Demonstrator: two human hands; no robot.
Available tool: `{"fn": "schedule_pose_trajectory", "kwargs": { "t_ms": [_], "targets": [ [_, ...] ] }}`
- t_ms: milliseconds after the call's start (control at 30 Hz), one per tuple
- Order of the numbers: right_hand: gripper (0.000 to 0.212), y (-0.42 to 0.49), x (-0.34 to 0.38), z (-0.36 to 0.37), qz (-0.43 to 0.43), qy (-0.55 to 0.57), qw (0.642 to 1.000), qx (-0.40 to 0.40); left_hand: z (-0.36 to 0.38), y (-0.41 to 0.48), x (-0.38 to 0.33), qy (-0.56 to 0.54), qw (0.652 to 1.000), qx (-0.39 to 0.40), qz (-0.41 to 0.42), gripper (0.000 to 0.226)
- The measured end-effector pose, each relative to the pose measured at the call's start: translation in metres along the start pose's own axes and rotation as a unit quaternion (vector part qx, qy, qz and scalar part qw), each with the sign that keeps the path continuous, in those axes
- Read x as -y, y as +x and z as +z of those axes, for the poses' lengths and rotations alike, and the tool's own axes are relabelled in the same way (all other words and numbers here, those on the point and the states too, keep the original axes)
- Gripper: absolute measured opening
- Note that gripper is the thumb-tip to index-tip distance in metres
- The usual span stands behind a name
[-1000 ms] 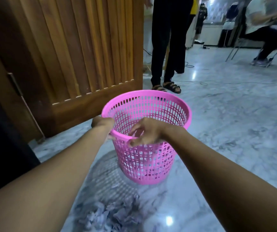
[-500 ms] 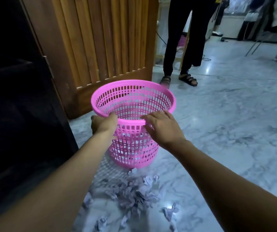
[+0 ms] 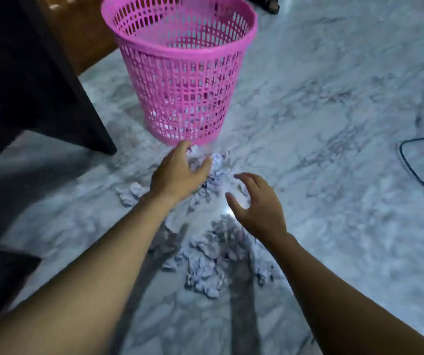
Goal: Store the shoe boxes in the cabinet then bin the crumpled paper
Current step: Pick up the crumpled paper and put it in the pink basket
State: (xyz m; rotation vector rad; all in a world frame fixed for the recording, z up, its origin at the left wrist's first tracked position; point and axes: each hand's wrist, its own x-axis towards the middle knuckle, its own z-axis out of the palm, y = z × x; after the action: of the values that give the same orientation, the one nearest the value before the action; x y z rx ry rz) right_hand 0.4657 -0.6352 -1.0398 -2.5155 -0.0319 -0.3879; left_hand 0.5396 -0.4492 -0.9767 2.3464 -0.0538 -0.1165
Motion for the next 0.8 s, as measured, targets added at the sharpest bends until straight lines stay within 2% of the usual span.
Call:
{"fn": "schedule_pose_trajectory", "kwargs": {
  "t_ms": [100,200,267,367,467,533,633,733,800],
  "targets": [
    [0.05,-0.053,-0.021,0.013,0.025,-0.034,0.997,0.058,0.032,-0.038,0.025,0.001,0.999,0.036,-0.011,0.058],
    [0.056,-0.085,-0.029,0.019,0.083,-0.074,0.993,0.048,0.062,-0.073,0.053,0.078,0.996,0.021,0.021,0.07],
    [0.068,-0.105,-0.033,0.018,0.127,-0.113,0.985,0.026,0.078,-0.099,0.074,0.152,0.988,0.008,0.02,0.08],
    [0.093,-0.136,-0.048,0.012,0.185,-0.154,0.97,0.019,0.096,-0.139,0.099,0.196,0.98,-0.018,-0.016,0.093],
    [0.11,-0.156,-0.062,0.013,0.212,-0.142,0.963,0.09,0.11,-0.161,0.113,0.217,0.976,0.015,-0.028,0.103],
    [0.112,-0.158,-0.065,0.018,0.212,-0.105,0.965,0.113,0.118,-0.165,0.117,0.222,0.974,0.037,-0.023,0.103],
    [0.103,-0.147,-0.061,0.029,0.187,-0.079,0.975,0.09,0.128,-0.165,0.118,0.244,0.968,0.048,-0.014,0.099],
    [0.092,-0.13,-0.06,0.039,0.128,-0.056,0.989,0.056,0.131,-0.156,0.117,0.242,0.97,0.028,0.005,0.094],
    [0.092,-0.122,-0.063,0.04,0.092,-0.097,0.99,0.051,0.129,-0.153,0.117,0.235,0.971,-0.001,0.029,0.093]
  ]
}}
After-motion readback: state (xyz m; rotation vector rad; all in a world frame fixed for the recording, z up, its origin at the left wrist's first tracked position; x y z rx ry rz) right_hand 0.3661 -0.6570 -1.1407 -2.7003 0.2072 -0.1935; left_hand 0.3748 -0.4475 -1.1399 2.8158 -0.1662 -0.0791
